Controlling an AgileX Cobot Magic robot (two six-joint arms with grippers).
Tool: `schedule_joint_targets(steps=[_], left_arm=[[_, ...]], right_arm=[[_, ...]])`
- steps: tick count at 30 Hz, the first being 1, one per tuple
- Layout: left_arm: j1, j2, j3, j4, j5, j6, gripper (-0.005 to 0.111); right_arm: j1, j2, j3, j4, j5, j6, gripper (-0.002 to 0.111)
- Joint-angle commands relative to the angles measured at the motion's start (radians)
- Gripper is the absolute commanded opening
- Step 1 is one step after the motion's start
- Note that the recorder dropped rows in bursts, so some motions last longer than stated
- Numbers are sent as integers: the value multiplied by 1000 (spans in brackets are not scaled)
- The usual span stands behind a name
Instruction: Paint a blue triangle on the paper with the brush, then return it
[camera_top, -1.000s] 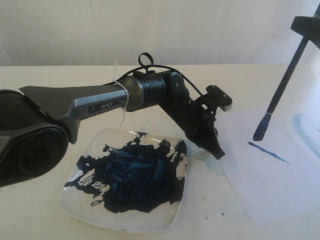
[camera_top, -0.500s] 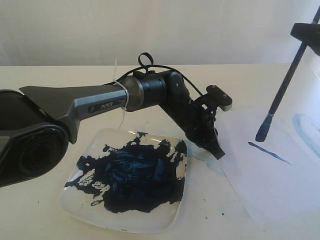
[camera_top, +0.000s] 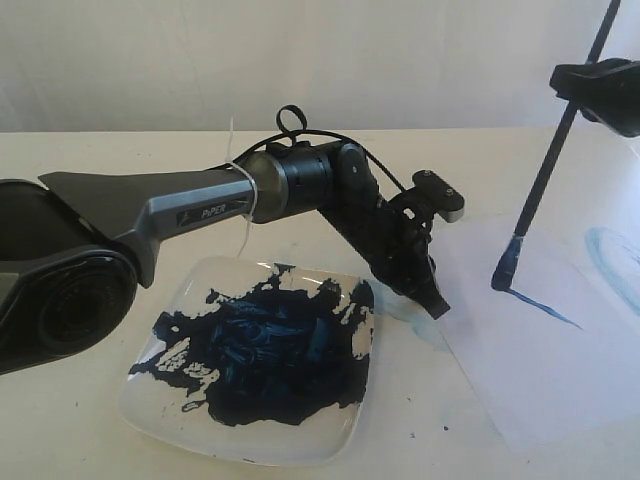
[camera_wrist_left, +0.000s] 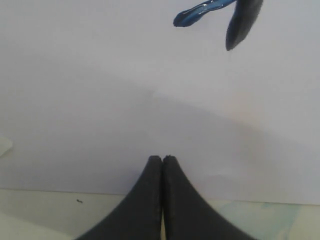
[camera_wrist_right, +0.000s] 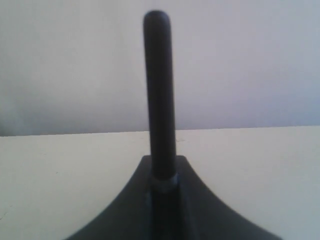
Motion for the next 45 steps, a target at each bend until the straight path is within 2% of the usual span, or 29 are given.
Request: schedule_joint_targets(steps=[1, 3, 7, 10, 16, 21, 26, 45], left_arm=[[0, 3, 2, 4, 50, -1, 0], [0, 3, 2, 3, 49, -1, 0], [0, 3, 2, 3, 51, -1, 0], [0, 3, 2, 3, 52, -1, 0], [0, 3, 2, 3, 55, -1, 0], [0, 3, 2, 3, 55, -1, 0], [0, 3, 2, 3, 59, -1, 0], [0, 3, 2, 3, 61, -1, 0]], right_arm=[[43, -82, 37, 219, 146, -149, 0], [50, -131, 71, 185, 104, -178, 0], [47, -188, 128, -90, -91, -125, 0], [47, -188, 130, -203, -125, -94, 0], [46, -179, 130, -240, -128, -102, 0], [30, -112, 127, -241, -257, -124, 0], [-9, -76, 126, -241, -311, -135, 0], [-35, -22, 103, -252, -367, -141, 0]])
